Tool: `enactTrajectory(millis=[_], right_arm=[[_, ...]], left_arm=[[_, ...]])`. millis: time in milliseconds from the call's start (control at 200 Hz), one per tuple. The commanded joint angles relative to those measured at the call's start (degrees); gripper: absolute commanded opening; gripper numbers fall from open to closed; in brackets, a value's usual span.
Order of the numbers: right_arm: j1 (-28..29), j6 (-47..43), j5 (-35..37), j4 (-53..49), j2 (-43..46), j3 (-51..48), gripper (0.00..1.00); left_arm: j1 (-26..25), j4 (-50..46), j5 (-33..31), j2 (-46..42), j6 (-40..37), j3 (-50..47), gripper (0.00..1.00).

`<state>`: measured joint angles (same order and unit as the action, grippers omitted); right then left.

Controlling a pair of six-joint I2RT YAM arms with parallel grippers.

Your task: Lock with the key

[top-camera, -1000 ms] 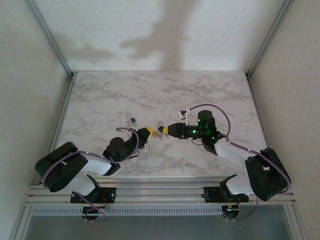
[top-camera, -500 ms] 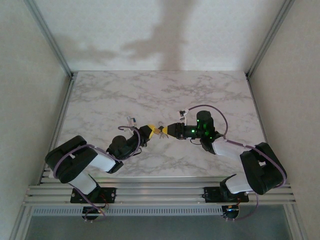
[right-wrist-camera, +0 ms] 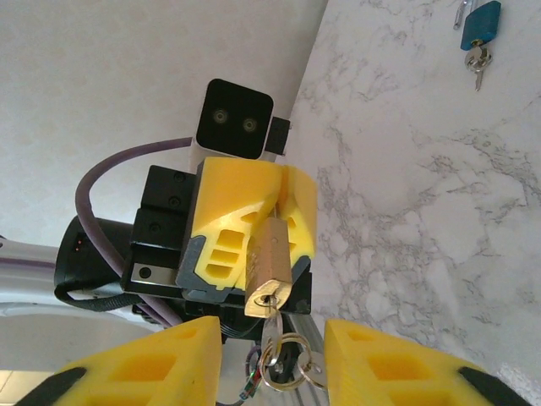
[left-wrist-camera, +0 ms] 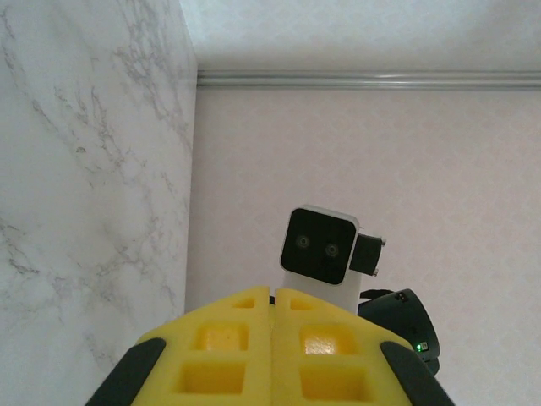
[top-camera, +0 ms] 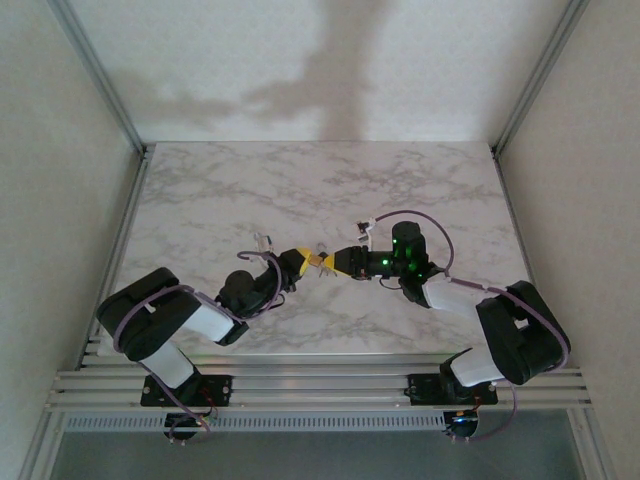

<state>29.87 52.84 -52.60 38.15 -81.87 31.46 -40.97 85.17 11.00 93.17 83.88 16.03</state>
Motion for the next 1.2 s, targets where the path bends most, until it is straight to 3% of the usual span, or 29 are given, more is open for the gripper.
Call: enactTrajectory(millis=[0,1191], right_arm=[[-0.14,0.38,-1.23,2.06,-0.31,-0.44,0.35],[1.07,0.01,-1.92,2.56,-1.36,0.08,0.15]], left_arm=[[0.57,5.27,1.66,0.89,0.97,1.45,0.0],[0.37,7.91,1.94,2.9,1.42,1.29,0.0]])
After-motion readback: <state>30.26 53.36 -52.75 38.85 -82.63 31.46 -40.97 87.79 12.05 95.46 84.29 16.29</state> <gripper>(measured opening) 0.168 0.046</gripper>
